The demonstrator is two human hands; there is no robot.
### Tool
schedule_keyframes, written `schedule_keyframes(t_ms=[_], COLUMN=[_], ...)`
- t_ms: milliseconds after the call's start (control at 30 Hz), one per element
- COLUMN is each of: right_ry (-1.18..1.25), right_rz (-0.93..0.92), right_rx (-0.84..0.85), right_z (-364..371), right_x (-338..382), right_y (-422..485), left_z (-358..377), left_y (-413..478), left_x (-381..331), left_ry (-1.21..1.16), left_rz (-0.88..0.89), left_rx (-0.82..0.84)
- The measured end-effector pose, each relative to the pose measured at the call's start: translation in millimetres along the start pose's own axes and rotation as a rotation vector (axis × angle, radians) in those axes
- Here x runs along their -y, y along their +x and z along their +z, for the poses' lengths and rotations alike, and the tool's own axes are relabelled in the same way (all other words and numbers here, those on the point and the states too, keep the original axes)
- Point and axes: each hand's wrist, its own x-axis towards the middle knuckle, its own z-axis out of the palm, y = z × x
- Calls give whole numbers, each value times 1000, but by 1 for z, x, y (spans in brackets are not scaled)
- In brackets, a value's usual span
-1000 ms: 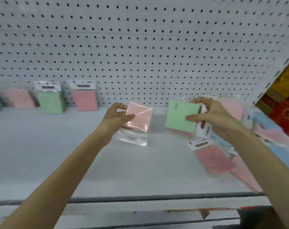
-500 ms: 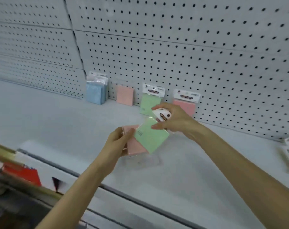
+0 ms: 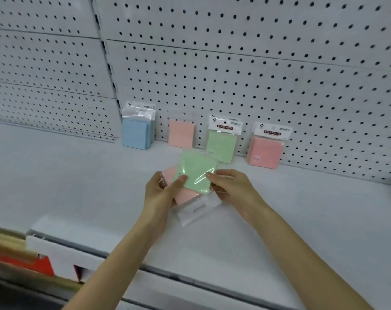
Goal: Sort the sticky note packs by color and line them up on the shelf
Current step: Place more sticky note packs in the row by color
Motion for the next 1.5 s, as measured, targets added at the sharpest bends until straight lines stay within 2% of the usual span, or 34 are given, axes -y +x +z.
schedule_keyframes(t_ms=[100,233,367,500,700,933,1333,1500], right_ry=[50,24,23,-177,-356,-606,-483,-459], right_rz=[-35,-187,-357,-489,-551,-645,-596,-588], right_rx=[-21,-80,-245,-435,-565,-565,-569,-572], right_z=[3,5,-4,-14,-11,-3,-5,-7], right_x=[-7,-6,-9,-9,-6,-8,-8,-9], right_y=[-1,2,19,48,79,88,91,92], left_z=[1,-3,-17,-27,-27,-25,-26,-25], left_y=[9,18,29,41,39,37,35,34], left_x=[4,5,5,6,11,7,4,3], left_ry=[47,72,144,112,195,182,85,29], left_rz=[5,67,164,159,208,249,218,221], left_rx=[19,65,-32,-201,-158,-109,-156,-98])
